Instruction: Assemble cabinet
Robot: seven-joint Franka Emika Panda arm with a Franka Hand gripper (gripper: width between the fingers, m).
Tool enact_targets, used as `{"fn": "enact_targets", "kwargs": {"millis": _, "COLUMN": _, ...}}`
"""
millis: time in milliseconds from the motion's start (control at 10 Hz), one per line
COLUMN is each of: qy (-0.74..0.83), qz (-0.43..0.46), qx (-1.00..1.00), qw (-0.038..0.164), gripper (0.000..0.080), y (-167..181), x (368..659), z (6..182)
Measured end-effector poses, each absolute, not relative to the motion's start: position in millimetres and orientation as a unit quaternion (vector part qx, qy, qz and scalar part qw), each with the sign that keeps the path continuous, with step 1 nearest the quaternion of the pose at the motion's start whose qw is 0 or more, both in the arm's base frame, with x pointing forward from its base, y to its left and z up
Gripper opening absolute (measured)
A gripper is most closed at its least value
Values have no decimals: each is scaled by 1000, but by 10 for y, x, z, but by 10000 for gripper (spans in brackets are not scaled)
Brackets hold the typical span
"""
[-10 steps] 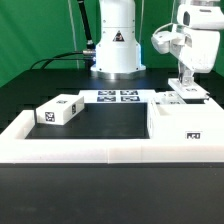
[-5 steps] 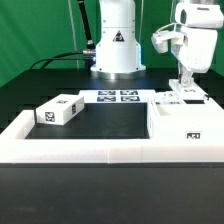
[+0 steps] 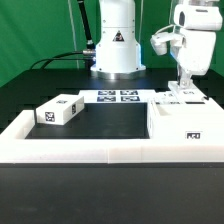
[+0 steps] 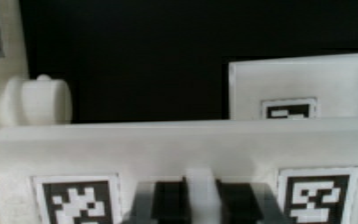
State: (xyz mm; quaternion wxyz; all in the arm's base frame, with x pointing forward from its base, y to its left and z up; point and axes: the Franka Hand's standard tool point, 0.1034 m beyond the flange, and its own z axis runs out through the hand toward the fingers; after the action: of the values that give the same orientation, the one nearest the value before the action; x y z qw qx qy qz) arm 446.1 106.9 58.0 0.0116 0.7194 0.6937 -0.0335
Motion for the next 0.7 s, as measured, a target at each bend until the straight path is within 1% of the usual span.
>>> {"fn": "enact_targets", "kwargs": {"millis": 300, "qy": 686, "qz": -31, "qx": 726, "qw": 15, "gripper": 69, "y": 1095, "x": 4574, "z": 626}}
{"fn": "enact_targets", "kwargs": {"millis": 700, "qy": 688, "qz": -32, "qx": 725, "qw": 15, "gripper": 69, "y": 1076, "x": 4605, "z": 618}}
